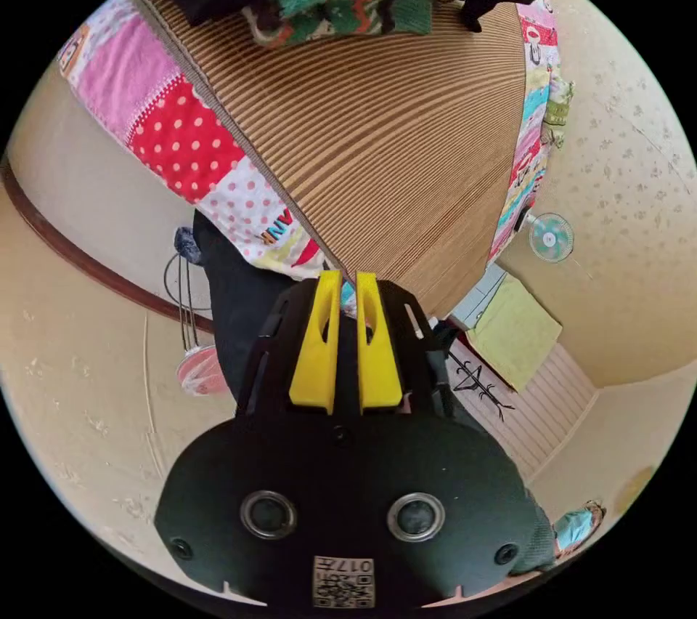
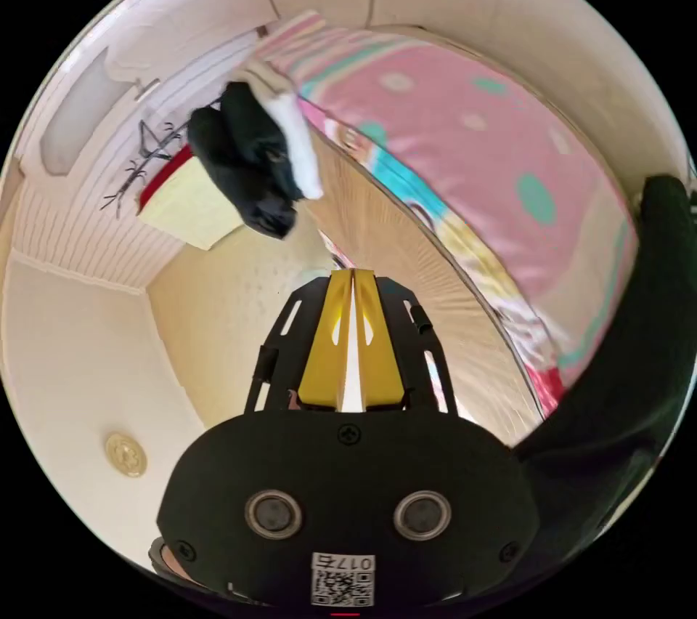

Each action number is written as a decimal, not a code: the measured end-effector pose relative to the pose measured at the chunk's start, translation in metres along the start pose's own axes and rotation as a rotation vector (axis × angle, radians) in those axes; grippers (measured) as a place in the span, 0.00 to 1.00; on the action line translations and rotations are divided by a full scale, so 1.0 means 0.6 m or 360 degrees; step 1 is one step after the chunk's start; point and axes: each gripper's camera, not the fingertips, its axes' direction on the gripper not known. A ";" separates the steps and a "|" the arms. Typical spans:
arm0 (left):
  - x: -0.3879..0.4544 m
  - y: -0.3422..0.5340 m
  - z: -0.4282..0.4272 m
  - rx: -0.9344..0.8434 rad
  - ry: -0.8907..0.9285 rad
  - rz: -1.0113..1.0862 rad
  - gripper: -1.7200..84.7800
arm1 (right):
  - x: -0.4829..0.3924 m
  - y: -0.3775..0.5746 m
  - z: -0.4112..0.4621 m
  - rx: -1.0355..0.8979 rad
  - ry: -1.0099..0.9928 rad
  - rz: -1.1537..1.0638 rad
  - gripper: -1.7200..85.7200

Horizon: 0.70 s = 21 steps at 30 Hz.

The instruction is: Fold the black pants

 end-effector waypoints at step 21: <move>-0.022 0.024 -0.187 0.0619 -0.0872 0.0402 0.13 | 0.150 0.170 0.134 -0.0976 0.0186 -0.0155 0.02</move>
